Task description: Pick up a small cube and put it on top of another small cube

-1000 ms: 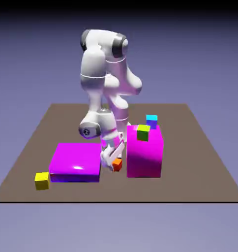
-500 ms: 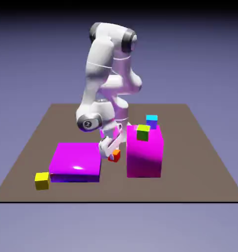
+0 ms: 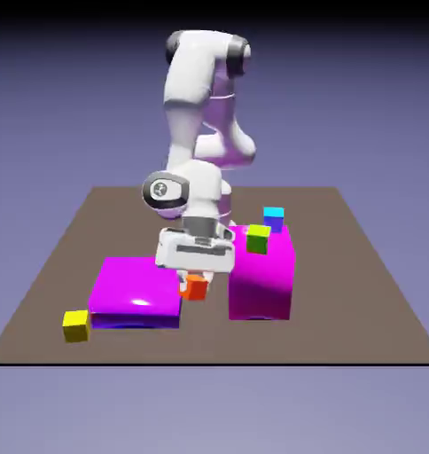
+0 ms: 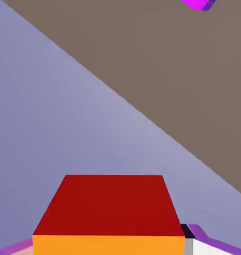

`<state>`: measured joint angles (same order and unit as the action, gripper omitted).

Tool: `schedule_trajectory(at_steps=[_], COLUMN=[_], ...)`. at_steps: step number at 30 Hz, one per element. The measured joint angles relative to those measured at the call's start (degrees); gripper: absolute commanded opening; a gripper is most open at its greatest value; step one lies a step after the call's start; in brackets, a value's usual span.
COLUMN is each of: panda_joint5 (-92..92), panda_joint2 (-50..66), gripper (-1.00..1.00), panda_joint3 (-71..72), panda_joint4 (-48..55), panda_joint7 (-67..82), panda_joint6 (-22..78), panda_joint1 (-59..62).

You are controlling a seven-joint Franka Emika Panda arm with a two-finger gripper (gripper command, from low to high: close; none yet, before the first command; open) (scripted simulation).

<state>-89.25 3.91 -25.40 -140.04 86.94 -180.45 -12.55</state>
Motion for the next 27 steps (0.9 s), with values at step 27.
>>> schedule_trajectory(at_steps=[27], panda_joint5=[67.2], panda_joint2=[-37.4], gripper=[-1.0], panda_joint3=[13.1], panda_joint4=[-7.0], panda_joint7=[-26.4], panda_joint6=[61.0], panda_joint1=[-20.6])
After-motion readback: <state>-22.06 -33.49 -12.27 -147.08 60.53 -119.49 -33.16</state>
